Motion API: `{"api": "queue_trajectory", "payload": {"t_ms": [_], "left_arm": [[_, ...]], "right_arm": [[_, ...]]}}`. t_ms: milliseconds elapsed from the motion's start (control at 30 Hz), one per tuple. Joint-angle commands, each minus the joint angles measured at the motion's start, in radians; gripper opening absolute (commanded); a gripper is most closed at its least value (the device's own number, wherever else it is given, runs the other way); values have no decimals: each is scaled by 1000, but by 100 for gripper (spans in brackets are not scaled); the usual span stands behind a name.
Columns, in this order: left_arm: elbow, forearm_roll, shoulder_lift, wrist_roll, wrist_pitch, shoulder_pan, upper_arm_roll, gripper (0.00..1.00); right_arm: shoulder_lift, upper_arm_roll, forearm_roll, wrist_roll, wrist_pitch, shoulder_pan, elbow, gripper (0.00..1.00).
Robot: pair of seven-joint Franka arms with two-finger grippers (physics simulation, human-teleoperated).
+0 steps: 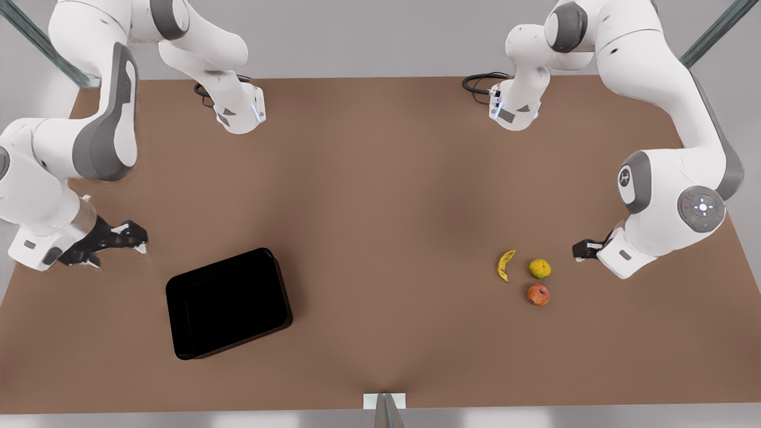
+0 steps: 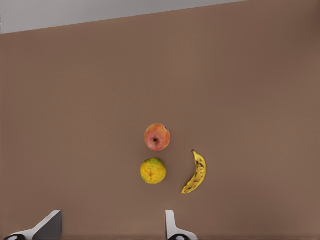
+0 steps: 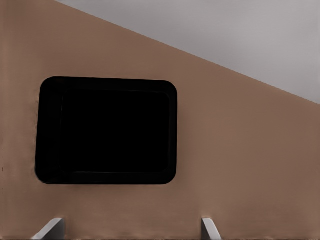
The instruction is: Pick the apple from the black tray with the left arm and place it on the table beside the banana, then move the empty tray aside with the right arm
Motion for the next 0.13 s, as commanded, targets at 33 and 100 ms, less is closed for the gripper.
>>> {"api": "queue_trajectory", "payload": {"t_ms": [33, 100], "left_arm": [[0, 9, 0, -33, 0, -2, 1, 100], [2, 9, -1, -31, 0, -2, 2, 100]], "right_arm": [[-31, -1, 6, 105, -303, -1, -28, 100], [-31, 0, 6, 119, -304, -1, -32, 100]]}}
